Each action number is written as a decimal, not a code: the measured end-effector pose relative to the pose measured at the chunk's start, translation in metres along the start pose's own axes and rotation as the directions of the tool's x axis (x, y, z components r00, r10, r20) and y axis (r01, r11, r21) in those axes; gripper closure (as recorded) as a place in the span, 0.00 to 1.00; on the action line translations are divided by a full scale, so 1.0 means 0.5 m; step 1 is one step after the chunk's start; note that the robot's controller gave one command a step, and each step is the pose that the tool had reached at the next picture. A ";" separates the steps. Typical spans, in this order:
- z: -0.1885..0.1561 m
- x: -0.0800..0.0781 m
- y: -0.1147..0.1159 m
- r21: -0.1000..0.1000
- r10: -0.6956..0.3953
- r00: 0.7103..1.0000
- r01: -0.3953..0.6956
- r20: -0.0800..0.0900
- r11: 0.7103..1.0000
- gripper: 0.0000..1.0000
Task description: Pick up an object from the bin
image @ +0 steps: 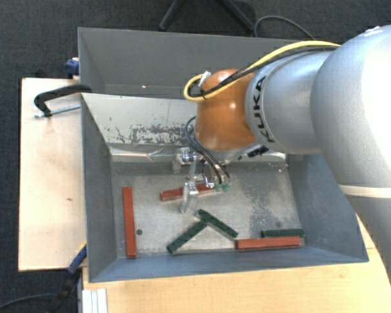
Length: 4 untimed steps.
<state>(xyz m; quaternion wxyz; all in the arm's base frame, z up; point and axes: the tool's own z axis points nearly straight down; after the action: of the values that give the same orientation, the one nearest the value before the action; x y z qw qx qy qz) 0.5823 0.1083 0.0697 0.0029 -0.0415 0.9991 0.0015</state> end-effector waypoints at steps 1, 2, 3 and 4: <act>-0.002 -0.003 0.002 0.000 0.001 1.000 -0.001 0.000 1.000 0.00; -0.002 -0.002 0.001 0.000 0.001 1.000 -0.001 -0.001 1.000 1.00; -0.016 -0.006 0.003 0.000 0.002 1.000 -0.002 0.001 1.000 1.00; -0.108 -0.012 0.004 0.000 0.002 1.000 -0.002 0.005 1.000 1.00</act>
Offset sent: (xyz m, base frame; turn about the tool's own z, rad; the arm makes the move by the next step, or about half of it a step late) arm 0.0000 0.0000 0.0000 0.0000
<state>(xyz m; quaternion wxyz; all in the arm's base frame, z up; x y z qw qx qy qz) 0.5875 0.1108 0.1237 0.0053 -0.0403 0.9992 0.0017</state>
